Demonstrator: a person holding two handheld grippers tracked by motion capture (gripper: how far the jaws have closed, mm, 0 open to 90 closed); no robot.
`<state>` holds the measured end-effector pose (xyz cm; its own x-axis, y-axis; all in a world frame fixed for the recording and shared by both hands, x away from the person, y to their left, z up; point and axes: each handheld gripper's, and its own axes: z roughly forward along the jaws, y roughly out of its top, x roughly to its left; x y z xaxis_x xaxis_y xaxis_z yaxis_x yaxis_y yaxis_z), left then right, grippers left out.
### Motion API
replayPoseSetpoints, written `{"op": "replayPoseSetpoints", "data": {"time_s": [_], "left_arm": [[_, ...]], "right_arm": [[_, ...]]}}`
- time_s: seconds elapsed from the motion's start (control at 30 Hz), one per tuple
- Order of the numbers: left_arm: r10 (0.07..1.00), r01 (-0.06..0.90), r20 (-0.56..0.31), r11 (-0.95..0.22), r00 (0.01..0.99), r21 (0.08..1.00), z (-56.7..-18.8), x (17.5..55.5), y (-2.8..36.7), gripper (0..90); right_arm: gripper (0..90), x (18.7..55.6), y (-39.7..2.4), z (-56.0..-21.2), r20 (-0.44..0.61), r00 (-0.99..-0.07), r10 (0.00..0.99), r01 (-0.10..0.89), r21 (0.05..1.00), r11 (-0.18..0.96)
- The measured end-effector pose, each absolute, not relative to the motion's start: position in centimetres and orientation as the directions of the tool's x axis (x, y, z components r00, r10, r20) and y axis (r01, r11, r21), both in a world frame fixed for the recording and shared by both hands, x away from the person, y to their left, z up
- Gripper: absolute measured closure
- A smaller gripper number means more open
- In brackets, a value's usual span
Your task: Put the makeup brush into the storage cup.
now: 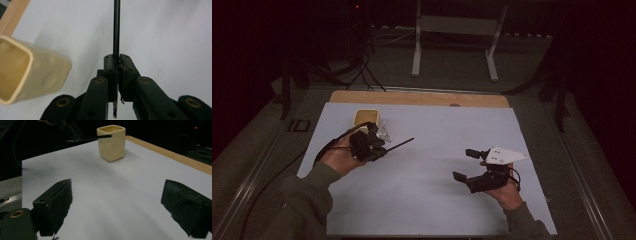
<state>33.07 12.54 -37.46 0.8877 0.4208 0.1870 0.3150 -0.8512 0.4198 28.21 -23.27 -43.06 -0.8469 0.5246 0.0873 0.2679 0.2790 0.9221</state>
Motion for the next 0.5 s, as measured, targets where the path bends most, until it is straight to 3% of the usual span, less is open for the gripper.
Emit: {"op": "replayPoseSetpoints", "data": {"time_s": [0.5], "left_arm": [[0.297, 0.181, 0.187, -0.865, 0.936, 0.468, -36.6, 31.9, 11.3, 86.6]], "right_arm": [[13.6, 28.8, -20.9, -42.0, 0.089, -0.896, 0.435, 0.235, 0.927, 0.293]]}}
